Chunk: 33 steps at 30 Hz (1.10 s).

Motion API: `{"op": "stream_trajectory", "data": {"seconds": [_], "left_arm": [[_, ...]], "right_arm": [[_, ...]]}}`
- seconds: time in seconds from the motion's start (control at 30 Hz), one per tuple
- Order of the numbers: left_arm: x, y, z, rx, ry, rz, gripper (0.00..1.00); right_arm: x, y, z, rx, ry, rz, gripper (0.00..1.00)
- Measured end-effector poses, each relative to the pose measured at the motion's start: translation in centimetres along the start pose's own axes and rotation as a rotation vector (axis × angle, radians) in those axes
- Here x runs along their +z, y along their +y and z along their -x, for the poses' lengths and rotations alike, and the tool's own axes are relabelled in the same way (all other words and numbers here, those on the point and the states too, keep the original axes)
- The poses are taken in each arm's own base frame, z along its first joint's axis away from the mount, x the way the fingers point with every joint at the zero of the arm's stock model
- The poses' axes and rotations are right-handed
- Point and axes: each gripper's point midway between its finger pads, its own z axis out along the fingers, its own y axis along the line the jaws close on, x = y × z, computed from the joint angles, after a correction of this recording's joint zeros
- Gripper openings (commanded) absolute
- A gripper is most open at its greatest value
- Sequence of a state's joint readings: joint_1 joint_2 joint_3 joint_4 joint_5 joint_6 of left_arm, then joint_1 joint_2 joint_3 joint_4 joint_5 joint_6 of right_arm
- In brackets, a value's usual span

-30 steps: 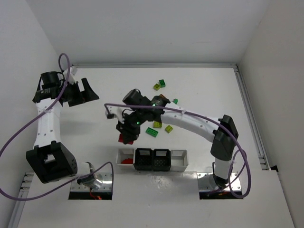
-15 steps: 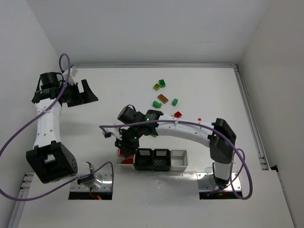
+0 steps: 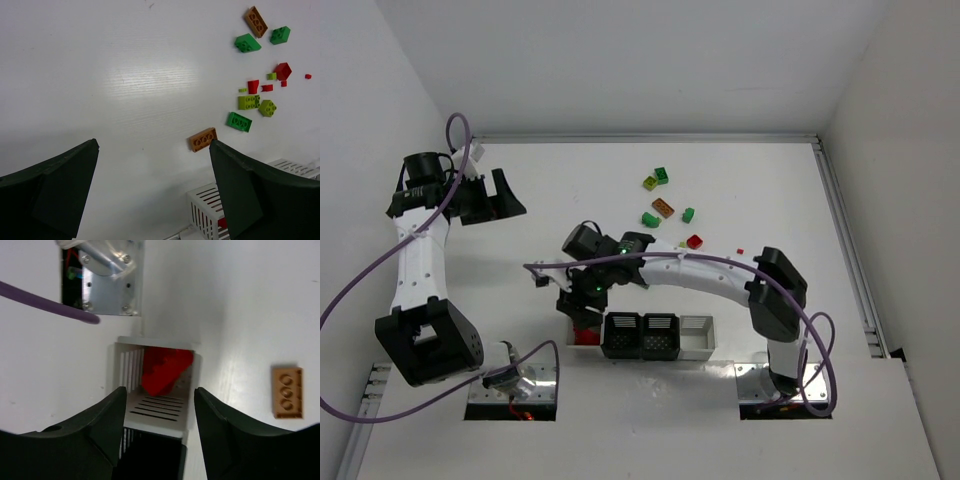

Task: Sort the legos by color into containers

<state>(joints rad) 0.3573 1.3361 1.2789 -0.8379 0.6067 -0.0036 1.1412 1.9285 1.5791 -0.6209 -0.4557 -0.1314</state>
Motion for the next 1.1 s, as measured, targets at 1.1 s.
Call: {"op": "stream_trajectory", "data": {"seconds": [1.1], "left_arm": [[1.3, -4.3, -0.9, 0.322, 0.040, 0.042, 0.99]], "right_arm": [[-17.6, -25.3, -26.3, 0.747, 0.147, -0.763, 0.73]]}}
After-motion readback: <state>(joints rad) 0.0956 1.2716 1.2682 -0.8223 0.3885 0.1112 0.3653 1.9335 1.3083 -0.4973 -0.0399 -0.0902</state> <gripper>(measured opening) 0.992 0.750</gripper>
